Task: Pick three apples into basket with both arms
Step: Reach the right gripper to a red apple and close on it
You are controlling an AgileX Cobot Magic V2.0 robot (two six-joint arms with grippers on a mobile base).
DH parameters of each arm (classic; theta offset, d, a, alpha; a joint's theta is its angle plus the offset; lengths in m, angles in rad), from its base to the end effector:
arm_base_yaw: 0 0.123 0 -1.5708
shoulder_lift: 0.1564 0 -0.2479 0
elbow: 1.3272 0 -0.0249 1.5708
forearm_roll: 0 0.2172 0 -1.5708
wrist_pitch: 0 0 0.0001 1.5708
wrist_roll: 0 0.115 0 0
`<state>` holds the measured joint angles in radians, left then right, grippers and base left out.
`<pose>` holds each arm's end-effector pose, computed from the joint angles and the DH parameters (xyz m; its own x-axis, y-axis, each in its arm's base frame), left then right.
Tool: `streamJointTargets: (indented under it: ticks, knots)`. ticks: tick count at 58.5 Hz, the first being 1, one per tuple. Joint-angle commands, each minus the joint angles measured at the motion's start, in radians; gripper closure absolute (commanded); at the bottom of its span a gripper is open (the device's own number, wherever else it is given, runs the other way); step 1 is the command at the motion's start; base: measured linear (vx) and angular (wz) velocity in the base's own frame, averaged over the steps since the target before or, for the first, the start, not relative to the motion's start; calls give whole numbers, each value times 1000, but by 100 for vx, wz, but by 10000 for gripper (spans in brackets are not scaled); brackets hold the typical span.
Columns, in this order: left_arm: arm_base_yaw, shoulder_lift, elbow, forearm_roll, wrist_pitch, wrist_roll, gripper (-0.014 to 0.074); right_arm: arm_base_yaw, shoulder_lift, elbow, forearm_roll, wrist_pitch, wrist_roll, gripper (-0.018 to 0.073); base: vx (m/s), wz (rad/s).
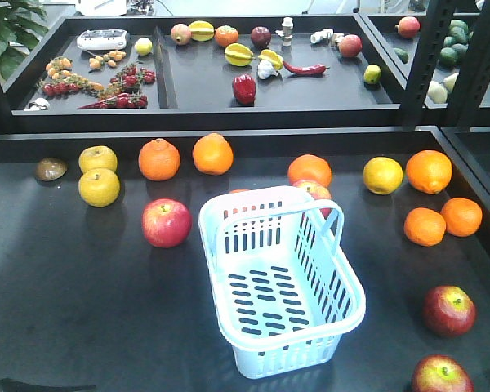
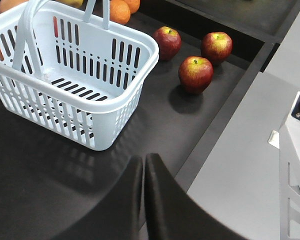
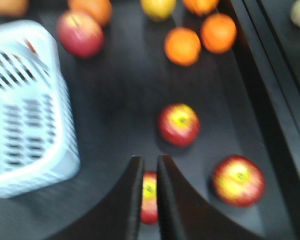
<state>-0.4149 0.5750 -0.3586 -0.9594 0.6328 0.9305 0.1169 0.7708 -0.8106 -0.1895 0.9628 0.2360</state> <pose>0.0882 -0.0998 0.2346 -0.4042 0.2499 -0.8799 0.7682 0.6150 -0.1782 0.1415 -0.0013 0.2898 -0.7266 0.0405 -0.6858 0.0813 0.9963 -0.0273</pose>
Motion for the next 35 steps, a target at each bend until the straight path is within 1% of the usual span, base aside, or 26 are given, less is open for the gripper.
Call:
streamJointTargets:
  ticks: [1,4,9,11,14,16,20,30,35]
  knots:
    - [-6,-1,-23,-47,-38,-3,602,-7,110,-57,-39,-17,-37,288,0,0]
    - [-6,-1,-23,-47,-38,-3,602,-7,157,-58,-46,-24,-41,166,0,0]
    - [-6,-1,-23,-47,-38,-3,602,-7,228,-58,-68,-37,-24,6,0,0]
    - [-6,-1,-23,-47,-38,-3,602,-7,249,-57,-66,-40,1,-41,0,0]
    - [-6,-1,-22,-47,-37,-3,602,-7,276,-57,-64,-51,22,-87,0,0]
    - [-6,-1,-22,-47,-37,-3,602,-7,295,-57,-64,-54,22,-105,0,0]
    - [-6,-1,-21,-47,-37,-3,602,-12,337,-60,-64,-45,20,-109,0,0]
    - [-6,-1,-21,-47,-38,-3,602,-20,479,-66,-59,-4,12,-78,0,0]
    - [-6,-1,-21,-47,-39,-3,602,-20,569,-66,-22,-1,5,-67,0,0]
